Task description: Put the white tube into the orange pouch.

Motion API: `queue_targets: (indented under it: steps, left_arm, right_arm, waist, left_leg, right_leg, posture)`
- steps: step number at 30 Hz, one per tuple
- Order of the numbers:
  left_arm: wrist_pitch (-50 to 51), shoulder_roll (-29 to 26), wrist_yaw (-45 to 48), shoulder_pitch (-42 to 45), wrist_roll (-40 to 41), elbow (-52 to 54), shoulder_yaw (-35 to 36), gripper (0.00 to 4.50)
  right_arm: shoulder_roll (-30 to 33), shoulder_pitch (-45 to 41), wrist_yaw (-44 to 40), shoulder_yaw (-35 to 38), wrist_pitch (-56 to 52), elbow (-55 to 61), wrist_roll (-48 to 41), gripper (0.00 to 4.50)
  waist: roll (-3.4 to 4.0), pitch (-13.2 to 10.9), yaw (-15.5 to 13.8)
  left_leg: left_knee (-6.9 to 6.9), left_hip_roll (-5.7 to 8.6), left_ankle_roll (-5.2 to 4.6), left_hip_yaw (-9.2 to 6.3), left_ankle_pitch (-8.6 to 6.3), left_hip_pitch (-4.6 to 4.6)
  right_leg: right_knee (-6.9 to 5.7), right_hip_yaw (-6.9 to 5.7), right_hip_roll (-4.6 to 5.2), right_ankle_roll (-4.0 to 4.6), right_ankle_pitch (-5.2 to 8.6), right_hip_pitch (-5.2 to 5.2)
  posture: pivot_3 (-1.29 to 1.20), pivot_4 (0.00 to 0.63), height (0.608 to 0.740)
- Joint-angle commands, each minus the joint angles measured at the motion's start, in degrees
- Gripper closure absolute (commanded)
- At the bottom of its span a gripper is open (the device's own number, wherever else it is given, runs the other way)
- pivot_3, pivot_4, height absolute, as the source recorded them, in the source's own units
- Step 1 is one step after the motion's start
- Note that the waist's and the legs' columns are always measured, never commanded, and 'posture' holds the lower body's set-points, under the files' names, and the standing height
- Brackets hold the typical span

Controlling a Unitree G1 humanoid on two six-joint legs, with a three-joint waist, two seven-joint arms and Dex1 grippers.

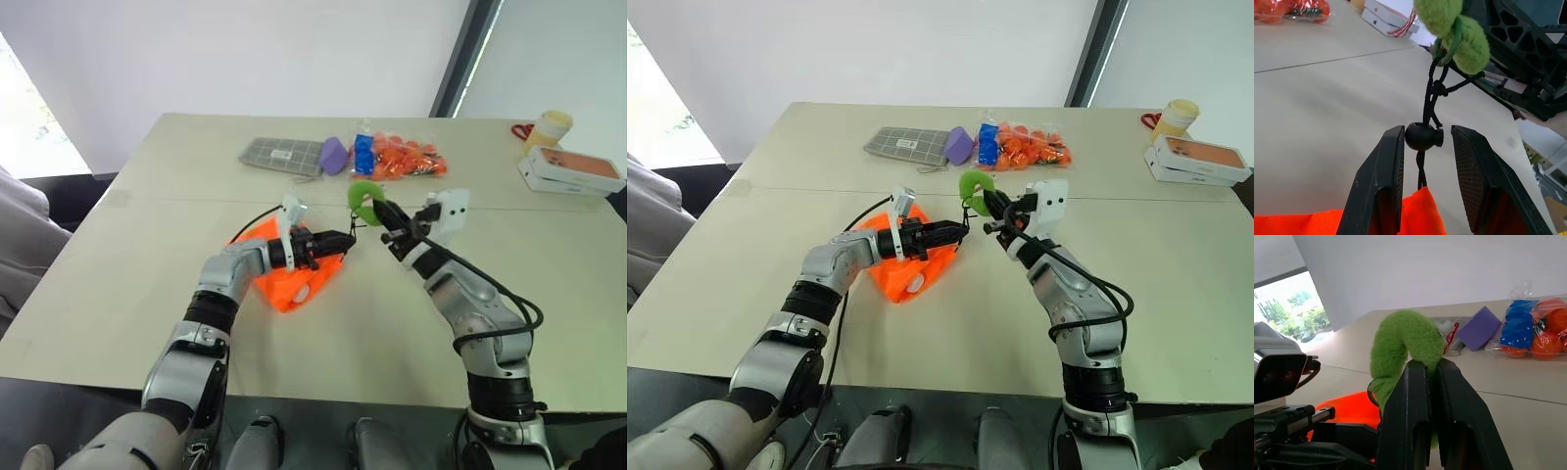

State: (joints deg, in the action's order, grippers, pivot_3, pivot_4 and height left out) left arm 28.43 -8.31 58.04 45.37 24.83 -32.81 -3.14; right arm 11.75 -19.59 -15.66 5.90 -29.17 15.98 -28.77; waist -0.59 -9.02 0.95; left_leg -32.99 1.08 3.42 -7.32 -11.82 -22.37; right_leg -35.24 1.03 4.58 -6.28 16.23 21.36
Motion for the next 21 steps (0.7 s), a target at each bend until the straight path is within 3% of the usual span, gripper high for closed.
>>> queue_targets:
  steps: [1, 4, 7, 8, 16, 21]
  left_arm:
    - [-0.5, 0.5, 0.0, 0.8, 0.3, 1.6, 1.0, 2.89]
    - [-0.4, 0.5, 0.2, 0.7, 0.3, 1.7, 1.0, 2.89]
    - [-0.2, 0.3, 0.4, 0.6, 0.3, 1.9, 0.9, 4.23]
    - [-0.1, 0.2, 0.5, 0.6, 0.3, 1.9, 0.9, 4.34]
    - [-1.9, -0.9, 0.5, -0.1, -2.4, 2.0, -0.5, 4.34]
    - [-4.2, -4.4, 3.3, -2.6, -6.4, 4.8, -4.4, 4.34]
  right_arm:
    - [-0.3, -0.4, -0.3, -0.1, 1.2, 2.7, -0.1, 4.50]
    - [-0.3, -0.5, -0.2, -0.1, 1.2, 2.7, -0.1, 4.50]
    - [-0.3, -0.6, -0.2, 0.0, 1.3, 2.7, -0.1, 4.50]
    - [-0.3, -0.6, -0.2, 0.0, 1.3, 2.7, -0.1, 4.50]
    - [-0.6, -1.2, -0.1, 0.2, 1.5, 2.7, -0.3, 4.50]
    - [-0.7, -2.4, 1.5, 1.6, 2.7, 1.5, 0.7, 4.50]
  waist:
    - [0.00, 0.0, 0.0]
    - [0.00, 0.0, 0.0]
    - [0.00, 0.0, 0.0]
    - [0.00, 0.0, 0.0]
    - [0.00, 0.0, 0.0]
    - [0.00, 0.0, 0.1]
  left_leg:
    - [0.00, 0.00, 0.00, 0.00, 0.00, 0.00]
    - [0.00, 0.00, 0.00, 0.00, 0.00, 0.00]
    - [0.00, 0.00, 0.00, 0.00, 0.00, 0.00]
    - [0.00, 0.00, 0.00, 0.00, 0.00, 0.00]
    - [0.00, 0.00, 0.00, 0.00, 0.00, 0.00]
    - [0.01, 0.00, 0.00, 0.00, 0.00, 0.01]
  right_leg:
    - [0.00, 0.00, 0.00, 0.00, 0.00, 0.00]
    - [0.00, 0.00, 0.00, -0.01, 0.00, 0.00]
    - [0.00, 0.00, 0.00, 0.00, 0.00, 0.00]
    - [0.00, 0.00, 0.00, 0.00, 0.00, 0.00]
    - [-0.01, 0.00, 0.00, -0.01, 0.00, 0.00]
    - [-0.01, 0.00, 0.00, 0.00, 0.00, 0.01]
  posture:
    - [0.00, 0.150, 0.724]
    - [0.00, 0.150, 0.724]
    - [0.00, 0.150, 0.724]
    - [0.00, 0.150, 0.724]
    - [0.00, 0.150, 0.724]
    - [0.00, 0.150, 0.724]
